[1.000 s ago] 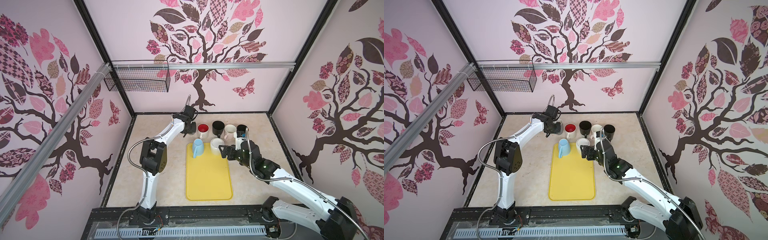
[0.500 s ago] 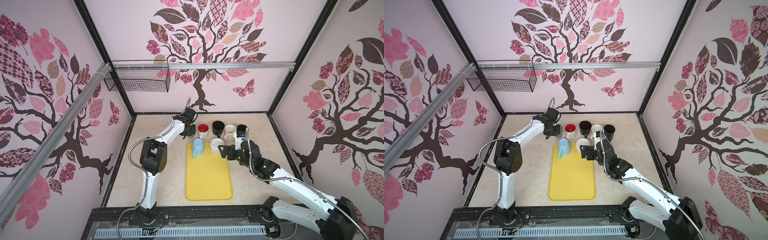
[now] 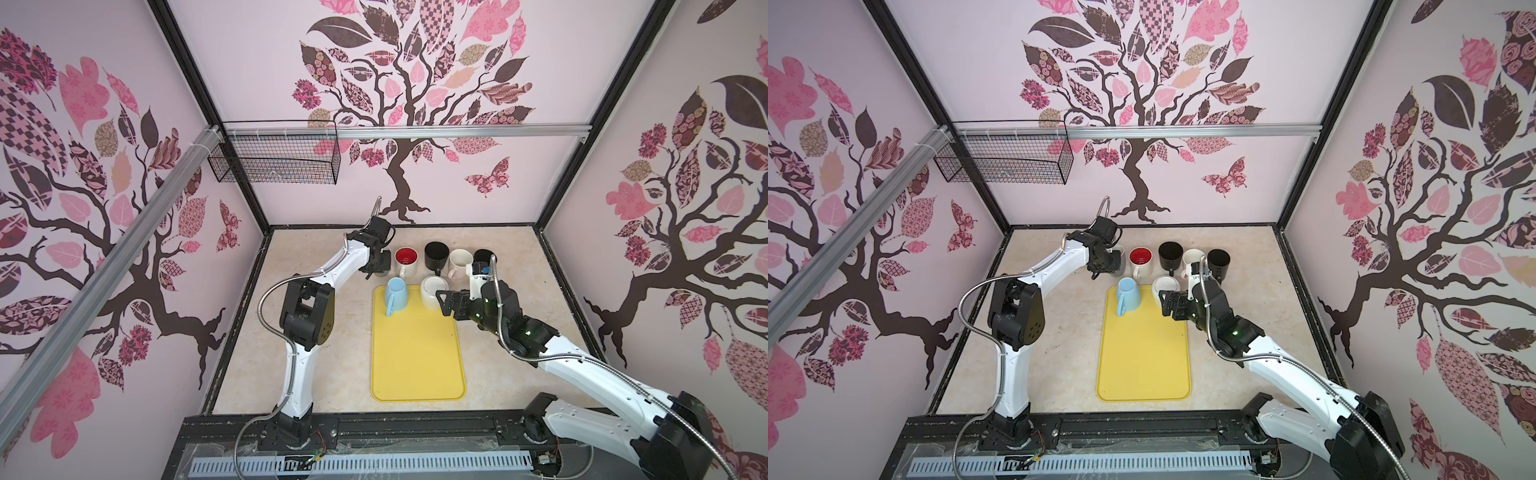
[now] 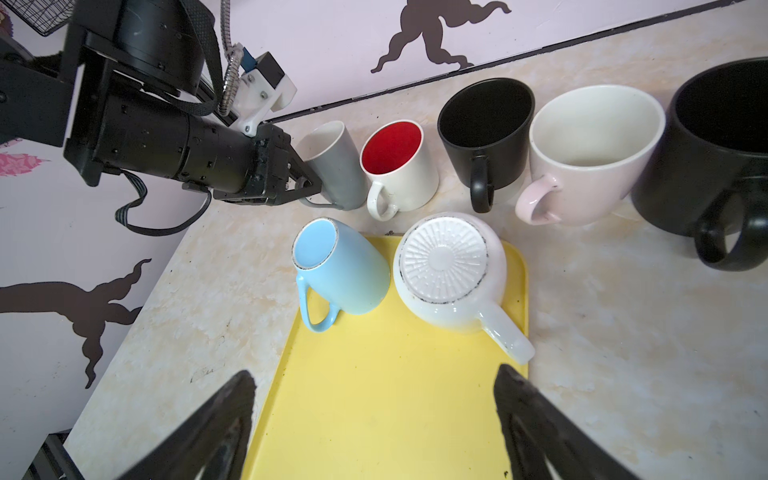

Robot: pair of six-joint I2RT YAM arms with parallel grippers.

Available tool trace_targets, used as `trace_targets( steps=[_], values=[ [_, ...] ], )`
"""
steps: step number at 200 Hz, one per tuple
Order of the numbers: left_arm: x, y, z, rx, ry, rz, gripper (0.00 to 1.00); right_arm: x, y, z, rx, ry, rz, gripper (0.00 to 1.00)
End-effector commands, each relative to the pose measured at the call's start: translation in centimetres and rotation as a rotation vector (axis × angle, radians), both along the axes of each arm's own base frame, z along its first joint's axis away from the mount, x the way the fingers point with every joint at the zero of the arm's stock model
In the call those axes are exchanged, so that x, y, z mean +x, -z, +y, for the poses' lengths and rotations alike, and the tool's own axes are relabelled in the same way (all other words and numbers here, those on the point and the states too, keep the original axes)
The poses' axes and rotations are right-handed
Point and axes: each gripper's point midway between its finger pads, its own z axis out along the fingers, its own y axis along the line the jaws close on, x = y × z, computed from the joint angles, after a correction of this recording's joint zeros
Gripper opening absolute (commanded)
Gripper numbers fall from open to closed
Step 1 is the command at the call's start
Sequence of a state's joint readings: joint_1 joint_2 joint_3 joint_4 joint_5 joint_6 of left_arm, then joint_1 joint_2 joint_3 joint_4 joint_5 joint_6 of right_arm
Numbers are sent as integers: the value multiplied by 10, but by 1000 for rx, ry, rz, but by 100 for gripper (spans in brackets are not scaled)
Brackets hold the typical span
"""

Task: Turn the mug right side up
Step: 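Lower the grey mug upright beside the red-lined mug and open the left gripper, then withdraw the left gripper while the right moves toward the light blue mug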

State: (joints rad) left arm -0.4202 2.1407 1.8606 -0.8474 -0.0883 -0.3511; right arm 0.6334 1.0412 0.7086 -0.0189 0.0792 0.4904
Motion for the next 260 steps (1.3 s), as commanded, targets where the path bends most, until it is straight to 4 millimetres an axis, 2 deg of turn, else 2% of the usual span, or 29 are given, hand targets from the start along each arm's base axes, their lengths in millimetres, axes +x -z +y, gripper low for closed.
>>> trace_targets(
  steps=[1, 64, 121, 151, 220, 260],
  values=[
    [8, 0, 1, -7, -13, -38, 0, 1, 1, 2, -4, -8, -5, 91],
    [6, 6, 2, -2, -10, -25, 0, 1, 1, 2, -1, -13, -6, 91],
    [2, 5, 4, 6, -7, -21, 28, 0, 3, 6, 4, -29, -1, 92],
    [-2, 1, 5, 5, 0, -26, 36, 0, 5, 7, 5, -37, 4, 92],
    [-11, -35, 12, -8, -3, -85, 57, 2, 12, 10, -1, -43, 16, 92],
    [-31, -77, 10, -29, 4, -135, 65, 3, 20, 14, -5, -58, 29, 91]
  ],
)
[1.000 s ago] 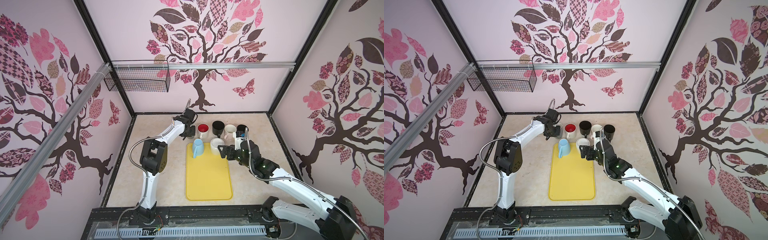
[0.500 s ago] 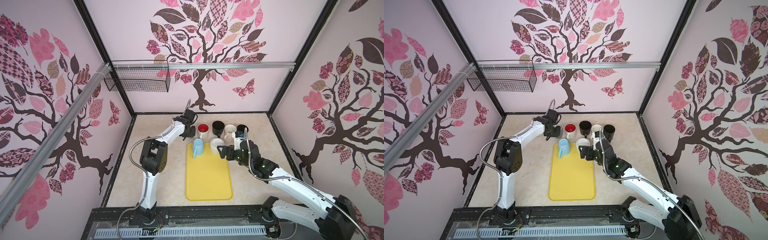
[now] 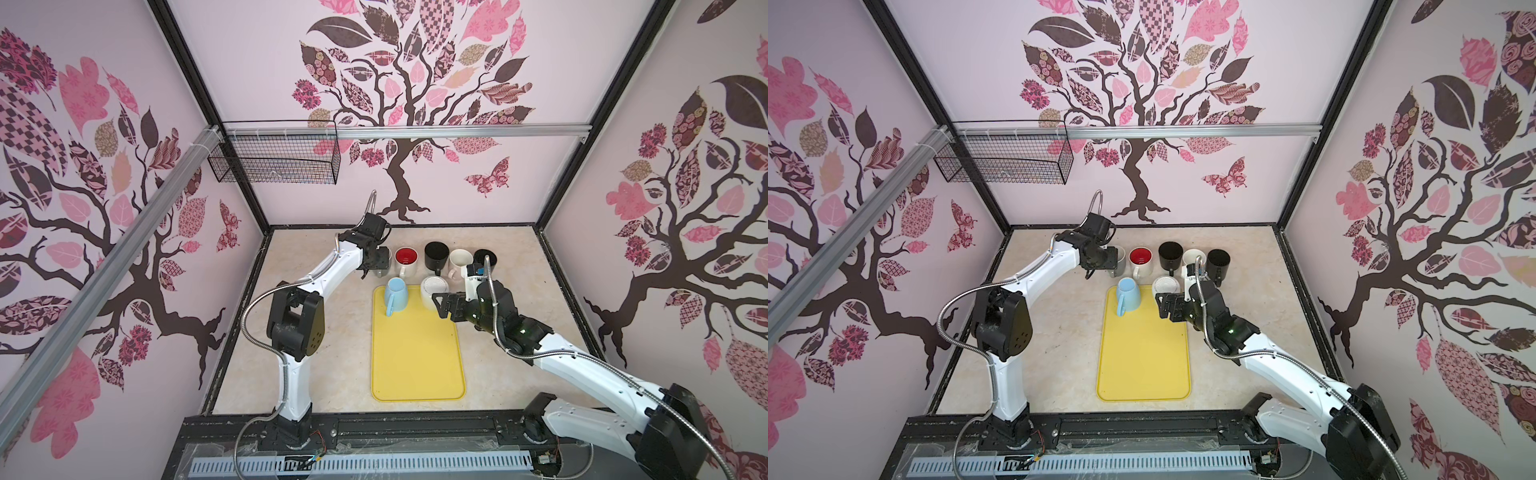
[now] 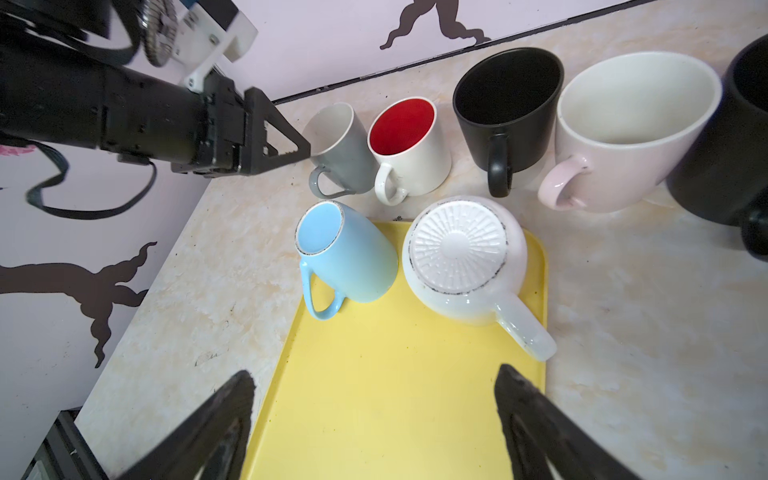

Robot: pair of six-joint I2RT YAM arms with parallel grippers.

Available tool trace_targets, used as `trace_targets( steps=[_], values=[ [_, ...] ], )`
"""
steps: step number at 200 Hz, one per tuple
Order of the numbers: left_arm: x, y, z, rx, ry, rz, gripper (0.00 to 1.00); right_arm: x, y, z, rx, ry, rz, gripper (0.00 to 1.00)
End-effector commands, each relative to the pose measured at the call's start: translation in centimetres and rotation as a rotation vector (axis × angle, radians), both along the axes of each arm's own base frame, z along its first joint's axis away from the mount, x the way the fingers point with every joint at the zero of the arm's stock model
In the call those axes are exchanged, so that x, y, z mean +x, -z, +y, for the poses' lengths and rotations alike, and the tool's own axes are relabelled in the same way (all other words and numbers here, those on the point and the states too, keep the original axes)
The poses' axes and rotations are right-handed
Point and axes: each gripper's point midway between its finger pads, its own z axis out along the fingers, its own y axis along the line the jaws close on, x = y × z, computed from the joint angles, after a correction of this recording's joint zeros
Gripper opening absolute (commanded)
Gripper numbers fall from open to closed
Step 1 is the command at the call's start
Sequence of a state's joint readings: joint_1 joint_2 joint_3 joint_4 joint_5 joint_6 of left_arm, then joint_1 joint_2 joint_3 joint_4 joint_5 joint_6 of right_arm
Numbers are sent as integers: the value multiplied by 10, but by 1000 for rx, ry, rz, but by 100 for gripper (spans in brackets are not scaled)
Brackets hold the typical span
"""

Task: Turn the mug right side up
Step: 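Withdraw the left gripper while the right moves toward the light blue mug, then lower the right gripper onto the upturned light blue mug's base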

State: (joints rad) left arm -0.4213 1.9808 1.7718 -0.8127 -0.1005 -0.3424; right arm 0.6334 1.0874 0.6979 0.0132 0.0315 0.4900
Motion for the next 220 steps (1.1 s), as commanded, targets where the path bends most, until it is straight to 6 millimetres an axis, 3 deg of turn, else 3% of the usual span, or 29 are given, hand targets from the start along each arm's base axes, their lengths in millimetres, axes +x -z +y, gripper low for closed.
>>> trace_targets(
  steps=[1, 26, 47, 76, 101, 129, 165, 195, 220],
  values=[
    [-19, -29, 2, -1, 2, -38, 66, 3, 6, 4, -6, -15, -4, 91],
    [-37, -63, -2, 2, 21, -106, 68, 4, 7, 8, -7, -32, -4, 90],
    [-61, -79, -12, 12, 60, -166, 69, 4, 11, 11, -4, -51, -17, 90],
    [-103, -80, -17, -67, 97, -203, 70, 2, 15, 16, 12, -70, 9, 87],
    [-143, -81, -17, -221, 141, -225, 69, 7, 19, 3, -17, 23, 50, 85],
    [-180, -77, 2, -323, 111, -254, 69, 15, 18, 1, 9, 83, 64, 83],
    [-197, -69, 19, -394, 68, -287, 70, 25, 15, 26, 24, 111, 119, 81],
    [-195, -63, 35, -603, -12, -287, 69, 36, 19, 44, -25, 180, 196, 80],
    [-194, -55, 46, -589, -57, -284, 69, 41, 23, 59, -73, 226, 261, 79]
  ],
)
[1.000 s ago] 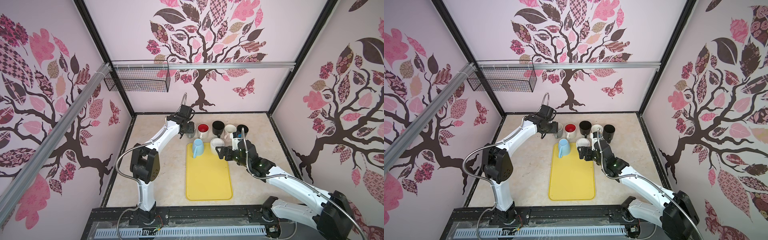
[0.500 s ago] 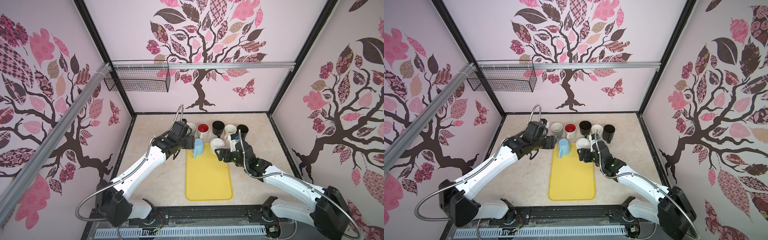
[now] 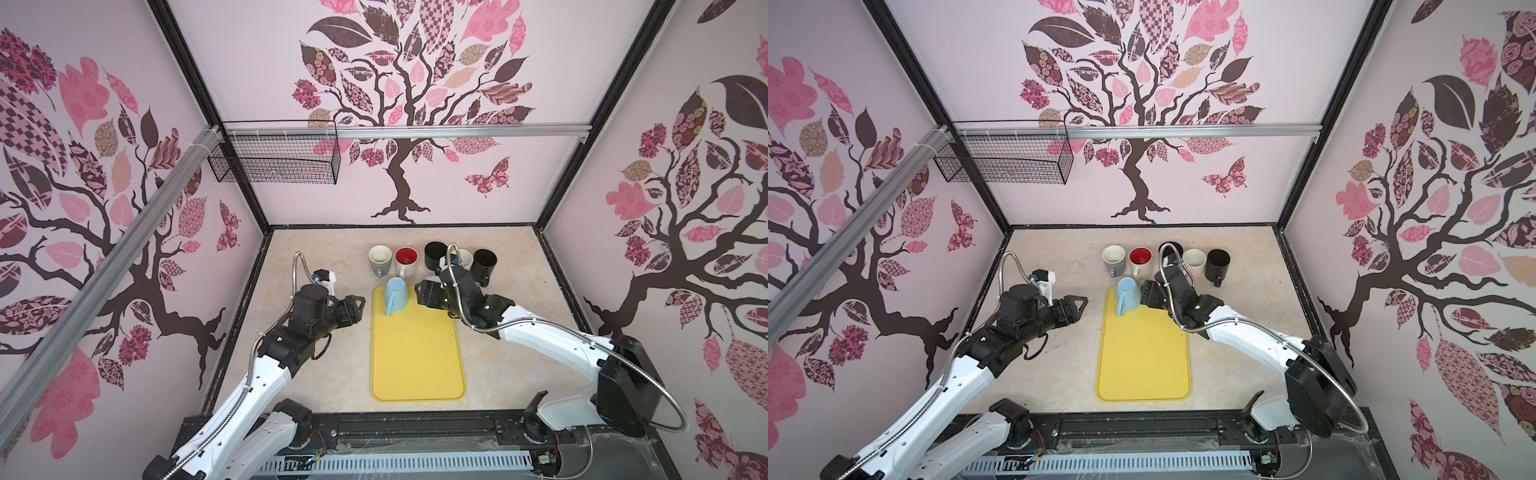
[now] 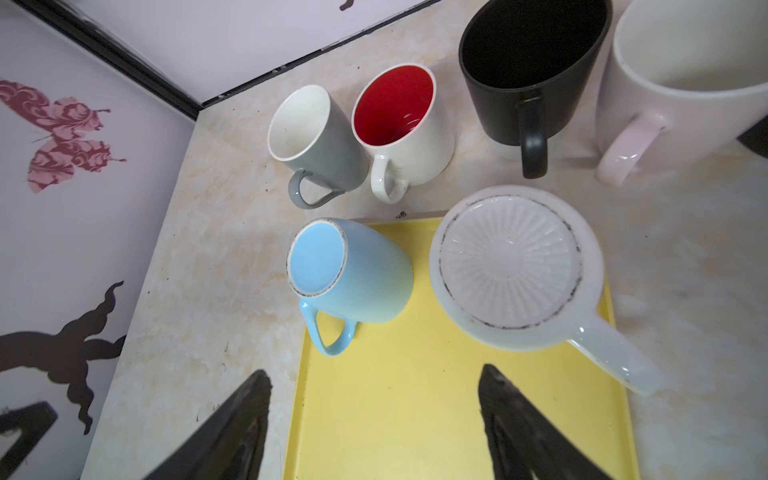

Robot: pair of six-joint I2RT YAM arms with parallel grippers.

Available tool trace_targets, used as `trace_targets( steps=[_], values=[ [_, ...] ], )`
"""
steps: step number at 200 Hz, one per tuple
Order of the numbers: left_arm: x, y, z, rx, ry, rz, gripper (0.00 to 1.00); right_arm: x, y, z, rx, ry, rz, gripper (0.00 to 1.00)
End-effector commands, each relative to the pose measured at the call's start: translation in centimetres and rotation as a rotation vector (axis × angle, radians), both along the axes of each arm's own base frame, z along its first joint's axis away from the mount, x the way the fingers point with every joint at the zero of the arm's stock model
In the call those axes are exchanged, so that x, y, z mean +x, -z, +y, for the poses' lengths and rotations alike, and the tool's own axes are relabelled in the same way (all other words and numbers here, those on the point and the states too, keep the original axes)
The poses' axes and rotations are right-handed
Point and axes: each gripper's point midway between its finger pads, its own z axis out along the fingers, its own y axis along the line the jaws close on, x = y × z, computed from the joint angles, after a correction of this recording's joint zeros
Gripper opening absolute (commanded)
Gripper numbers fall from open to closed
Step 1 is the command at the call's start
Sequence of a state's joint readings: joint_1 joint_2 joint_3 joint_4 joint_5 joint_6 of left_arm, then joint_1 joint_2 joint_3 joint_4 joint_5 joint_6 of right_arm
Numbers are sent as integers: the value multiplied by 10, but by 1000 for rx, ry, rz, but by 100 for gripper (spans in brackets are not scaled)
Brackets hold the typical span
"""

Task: Turn the mug right side up
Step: 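Lower the right gripper onto the upturned light blue mug's base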

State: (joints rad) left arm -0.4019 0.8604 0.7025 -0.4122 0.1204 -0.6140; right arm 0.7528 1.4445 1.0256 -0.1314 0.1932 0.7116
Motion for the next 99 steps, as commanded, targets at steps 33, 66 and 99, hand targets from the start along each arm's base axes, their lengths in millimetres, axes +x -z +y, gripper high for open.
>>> trace_targets(
  steps=[33, 66, 99],
  values=[
    [5, 9, 4, -37, -50, 31, 69, 5, 28, 10, -64, 158, 230, 74],
    [5, 16, 5, -53, -58, 35, 70, 4, 48, 29, -81, 150, 349, 74],
    [2, 14, 6, -62, -54, 15, 70, 2, 61, 47, -98, 124, 388, 72]
  ],
)
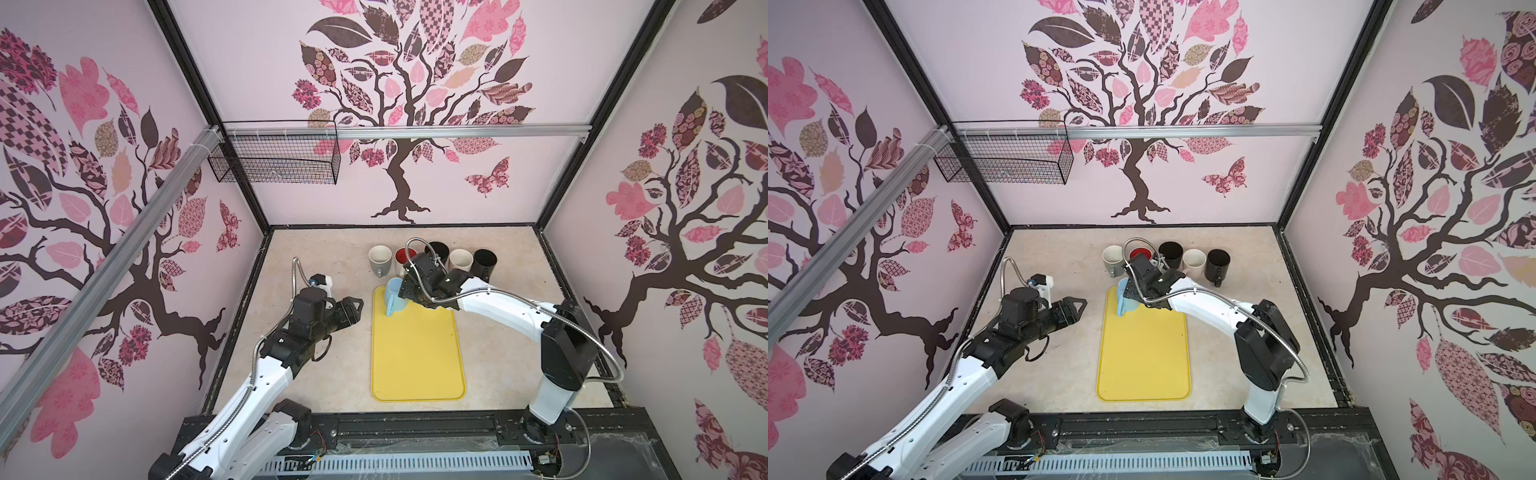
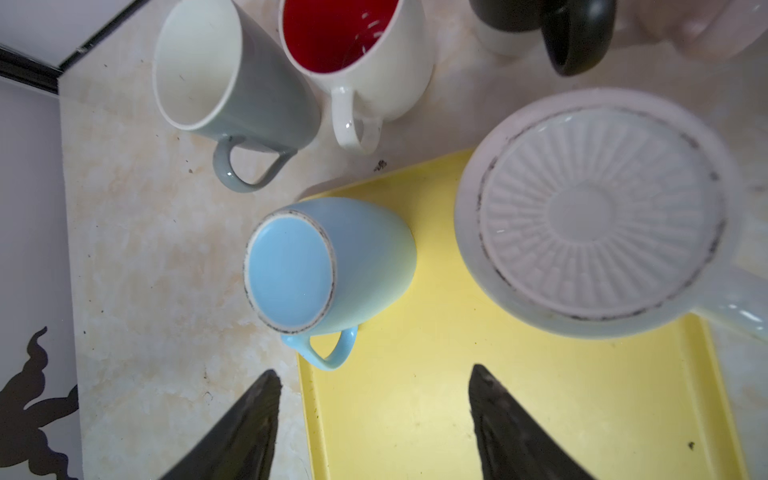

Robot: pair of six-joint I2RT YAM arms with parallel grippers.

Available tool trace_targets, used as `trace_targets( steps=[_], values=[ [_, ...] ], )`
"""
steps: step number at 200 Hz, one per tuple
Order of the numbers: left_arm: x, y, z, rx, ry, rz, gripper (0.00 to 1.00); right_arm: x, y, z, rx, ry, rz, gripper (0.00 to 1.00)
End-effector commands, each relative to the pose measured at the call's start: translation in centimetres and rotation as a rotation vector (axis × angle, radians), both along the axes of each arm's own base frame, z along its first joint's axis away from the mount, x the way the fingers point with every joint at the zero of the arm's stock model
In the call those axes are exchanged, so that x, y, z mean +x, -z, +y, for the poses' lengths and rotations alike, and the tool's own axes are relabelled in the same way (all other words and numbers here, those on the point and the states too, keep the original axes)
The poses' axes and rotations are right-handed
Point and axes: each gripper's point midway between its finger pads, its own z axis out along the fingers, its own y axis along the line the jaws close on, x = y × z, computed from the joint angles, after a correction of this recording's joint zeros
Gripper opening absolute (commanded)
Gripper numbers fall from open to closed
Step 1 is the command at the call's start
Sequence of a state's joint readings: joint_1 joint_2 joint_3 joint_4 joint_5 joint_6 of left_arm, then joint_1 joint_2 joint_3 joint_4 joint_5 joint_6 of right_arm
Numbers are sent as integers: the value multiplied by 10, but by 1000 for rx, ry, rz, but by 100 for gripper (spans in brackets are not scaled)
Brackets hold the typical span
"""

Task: Turn the mug right side up
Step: 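Lower the right gripper onto the upturned light blue mug's base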

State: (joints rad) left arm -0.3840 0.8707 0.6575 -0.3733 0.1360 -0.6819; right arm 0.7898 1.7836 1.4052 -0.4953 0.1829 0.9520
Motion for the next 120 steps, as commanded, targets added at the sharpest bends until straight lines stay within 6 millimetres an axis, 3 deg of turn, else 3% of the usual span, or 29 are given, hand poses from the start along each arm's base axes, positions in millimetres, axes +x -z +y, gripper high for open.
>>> trace_targets(
  steps=[1, 71, 120],
  values=[
    [0, -1, 3, -11, -15, -33, 70, -11, 12, 10, -23, -4, 69, 72],
    [-5, -3, 9, 11, -14, -43, 70, -15, 26, 51, -25, -78, 100, 67],
    [-6, -3, 7, 0, -4, -53, 70, -5, 34, 58, -54, -89, 88, 63]
  ],
)
